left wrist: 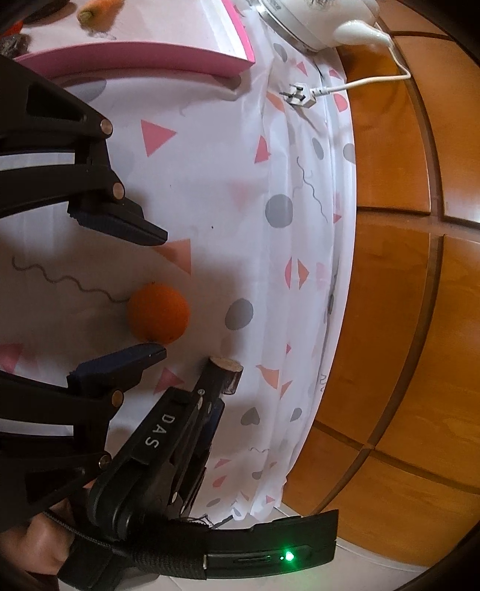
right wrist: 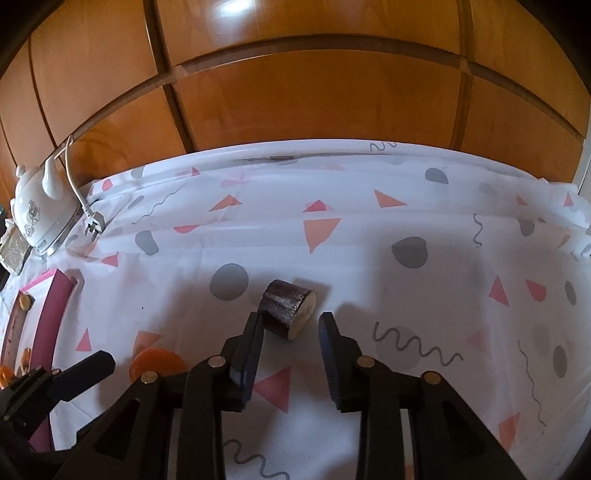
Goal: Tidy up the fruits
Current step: 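Grasp the dark slice with the right gripper while the left grasps the mandarin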
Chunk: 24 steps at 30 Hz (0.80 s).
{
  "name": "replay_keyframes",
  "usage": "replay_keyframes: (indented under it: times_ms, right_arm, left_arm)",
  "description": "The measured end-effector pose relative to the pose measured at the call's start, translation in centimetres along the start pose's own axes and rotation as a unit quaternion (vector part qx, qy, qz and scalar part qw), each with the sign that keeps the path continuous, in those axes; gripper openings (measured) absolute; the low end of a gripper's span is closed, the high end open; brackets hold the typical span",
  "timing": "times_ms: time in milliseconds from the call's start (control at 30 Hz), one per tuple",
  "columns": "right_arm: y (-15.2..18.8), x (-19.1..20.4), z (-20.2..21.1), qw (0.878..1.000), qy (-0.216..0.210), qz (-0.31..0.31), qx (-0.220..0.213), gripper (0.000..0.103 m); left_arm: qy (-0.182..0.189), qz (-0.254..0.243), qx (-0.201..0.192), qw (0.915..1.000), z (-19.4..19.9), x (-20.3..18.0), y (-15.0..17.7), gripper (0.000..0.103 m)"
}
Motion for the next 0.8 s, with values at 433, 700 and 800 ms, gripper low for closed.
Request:
replay_keyframes:
  times_ms: [433, 700, 800]
  right_arm:
    - [-0.2, 0.8, -0.5, 1.000, -0.002, 0.020, -0.002, 0.028]
    - [0.1, 1.3, 0.6, 0.999, 0.000, 0.045, -0.010, 0.003]
    - [0.4, 1.4, 1.0, 0.999, -0.003, 0.048, -0.007, 0.004]
  left_arm:
    - [0.040, 0.041, 0.032, 0.9978, -1.7, 0.4, 0.5, 0.040]
    - [0.023, 0.013, 0.015, 0.9995, -0.4, 0.1, 1.3, 0.038]
    - [0.012, 0.023, 0.014, 0.9996, 0.3, 0.7, 1.7, 0.038]
Point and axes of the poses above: each gripper's, at about its wrist camera, not at the fingertips, and z roughly against the way its jaws point, x to its left, y to its underside, the point moved 4 cm from there along -z, roughly the way its jaws point, and after that the axes turned 6 degrees about -x, right-handed, at the moved point
